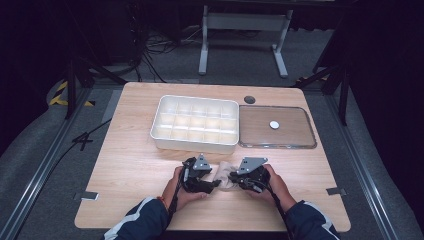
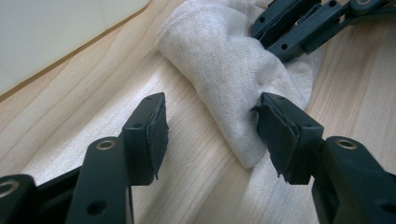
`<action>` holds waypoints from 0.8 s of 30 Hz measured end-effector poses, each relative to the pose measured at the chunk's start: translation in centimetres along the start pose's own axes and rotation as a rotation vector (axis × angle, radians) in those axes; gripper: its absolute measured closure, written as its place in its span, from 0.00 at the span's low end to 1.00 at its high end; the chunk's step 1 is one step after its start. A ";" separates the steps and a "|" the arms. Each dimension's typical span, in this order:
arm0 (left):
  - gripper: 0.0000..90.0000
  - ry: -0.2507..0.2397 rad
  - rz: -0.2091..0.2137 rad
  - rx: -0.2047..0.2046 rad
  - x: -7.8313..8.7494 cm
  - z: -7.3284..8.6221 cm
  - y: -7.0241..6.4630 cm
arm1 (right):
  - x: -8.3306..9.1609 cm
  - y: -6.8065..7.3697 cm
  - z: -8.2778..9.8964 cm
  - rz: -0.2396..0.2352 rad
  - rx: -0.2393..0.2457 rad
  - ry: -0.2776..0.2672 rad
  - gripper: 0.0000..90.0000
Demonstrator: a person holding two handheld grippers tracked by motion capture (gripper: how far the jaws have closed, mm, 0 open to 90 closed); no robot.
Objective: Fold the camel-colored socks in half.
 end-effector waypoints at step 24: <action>0.50 0.042 0.037 0.044 0.8 0.5 0.7 | 0.2 -0.7 0.3 0.012 -0.054 -0.013 0.91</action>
Point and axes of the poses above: each handheld gripper's, and its own axes: x roughly backward along the jaws, z roughly out of its underside, y roughly to its left, the point moved 10 cm from there along -x, roughly forward along the jaws, and after that the axes turned 15 degrees about -z, right-handed, at the moved point
